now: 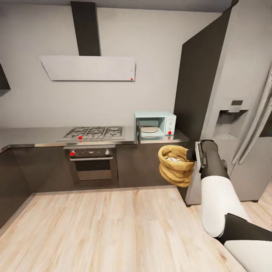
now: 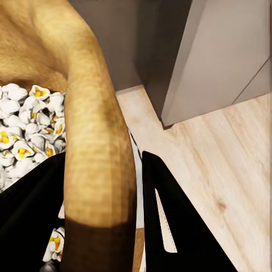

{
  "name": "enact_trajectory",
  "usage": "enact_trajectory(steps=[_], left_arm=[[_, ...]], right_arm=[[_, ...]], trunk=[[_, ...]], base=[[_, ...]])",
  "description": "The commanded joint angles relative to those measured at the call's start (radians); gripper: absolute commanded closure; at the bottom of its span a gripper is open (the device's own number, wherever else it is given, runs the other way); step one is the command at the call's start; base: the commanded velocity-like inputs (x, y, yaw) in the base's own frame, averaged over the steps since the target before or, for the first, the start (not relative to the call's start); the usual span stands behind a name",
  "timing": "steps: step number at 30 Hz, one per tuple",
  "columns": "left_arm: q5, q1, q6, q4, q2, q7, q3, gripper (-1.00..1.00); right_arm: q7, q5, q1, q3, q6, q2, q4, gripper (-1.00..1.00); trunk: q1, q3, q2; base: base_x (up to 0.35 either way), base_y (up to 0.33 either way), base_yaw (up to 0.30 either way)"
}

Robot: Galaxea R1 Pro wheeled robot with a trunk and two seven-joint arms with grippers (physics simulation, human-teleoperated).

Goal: In the kitchen, take the popcorn bag from the countertop, put it into the microwave, and heat it until the popcorn is cooked so the cooked popcorn ends up inside the bag.

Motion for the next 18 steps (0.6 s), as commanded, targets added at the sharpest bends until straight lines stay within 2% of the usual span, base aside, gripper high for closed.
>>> enact_trajectory(steps=[1,14,18], left_arm=[[0.004,0.0,0.0,-0.002,0.0,0.004,0.0,-1.0],[0.006,0.0,0.006,0.0,0.001,0.003,0.003,-1.0],[0.006,0.0,0.005,0.0,0.001,0.003,0.003,-1.0]], right_arm=[[0.002,0.002,-0.001,-0.003,0.002,0.001,-0.001,1.0],[0.002,0.007,-0.001,-0.003,0.002,0.001,-0.005,1.0],[0.003,0.006,-0.001,-0.003,0.002,0.001,-0.003,1.0]], trunk=[[0.0,-0.001,-0.001],[0.0,-0.001,-0.001],[0.0,-0.001,-0.001]], base=[[0.114,-0.317,0.0],[0.131,-0.318,0.001],[0.14,-0.318,0.185]])
